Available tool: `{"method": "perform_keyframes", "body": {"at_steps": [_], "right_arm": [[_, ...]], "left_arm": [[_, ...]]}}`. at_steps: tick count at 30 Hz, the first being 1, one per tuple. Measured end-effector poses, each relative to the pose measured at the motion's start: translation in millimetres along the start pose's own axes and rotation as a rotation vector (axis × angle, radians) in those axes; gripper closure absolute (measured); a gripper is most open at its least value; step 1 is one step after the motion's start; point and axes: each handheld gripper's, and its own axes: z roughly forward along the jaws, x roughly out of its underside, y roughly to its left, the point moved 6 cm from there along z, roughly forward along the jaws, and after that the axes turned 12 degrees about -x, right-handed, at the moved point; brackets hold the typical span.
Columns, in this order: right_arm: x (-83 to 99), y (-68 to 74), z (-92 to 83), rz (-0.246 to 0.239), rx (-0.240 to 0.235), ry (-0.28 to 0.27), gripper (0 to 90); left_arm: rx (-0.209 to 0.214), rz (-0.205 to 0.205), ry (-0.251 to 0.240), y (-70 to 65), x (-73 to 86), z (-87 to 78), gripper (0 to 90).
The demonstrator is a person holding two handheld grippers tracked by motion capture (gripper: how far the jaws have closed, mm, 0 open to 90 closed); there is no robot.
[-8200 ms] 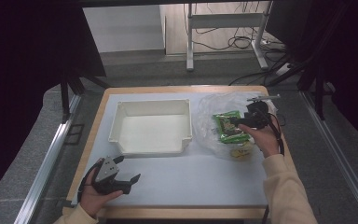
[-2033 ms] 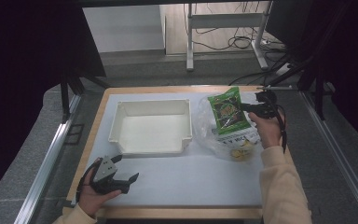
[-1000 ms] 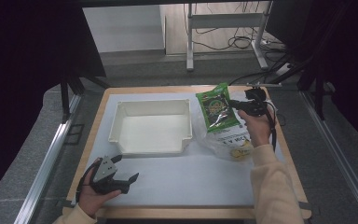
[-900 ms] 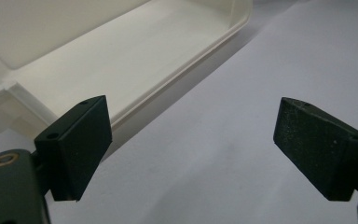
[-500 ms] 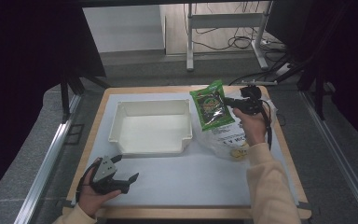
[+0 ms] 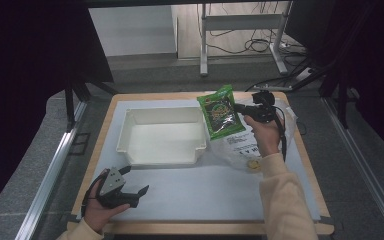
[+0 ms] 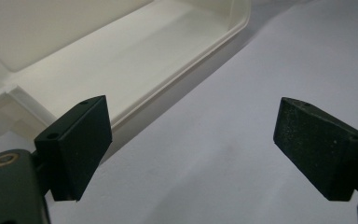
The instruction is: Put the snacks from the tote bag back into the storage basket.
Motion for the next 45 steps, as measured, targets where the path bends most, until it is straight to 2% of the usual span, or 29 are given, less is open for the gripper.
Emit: {"method": "perform_keyframes", "body": {"at_steps": [6,12,30,45], "right_arm": [[-2.5,7.2,1.5,-0.011,-0.005,-0.005,90.0],[-4.8,11.9,6.7,-0.003,-0.015,-0.026,90.0],[-10.8,29.4,16.3,-0.030,-0.034,-0.030,90.0],[-12.1,45.9,31.9,-0.042,-0.065,-0.021,90.0]], "left_arm": [[0.000,-0.001,-0.002,0.1,-0.3,-0.4,11.4],[-0.001,-0.003,-0.003,0.7,-0.4,-0.5,11.4],[-0.001,-0.004,-0.003,0.8,-0.5,-0.6,11.4],[-0.001,-0.006,-0.005,1.1,-0.6,-0.9,11.3]]}}
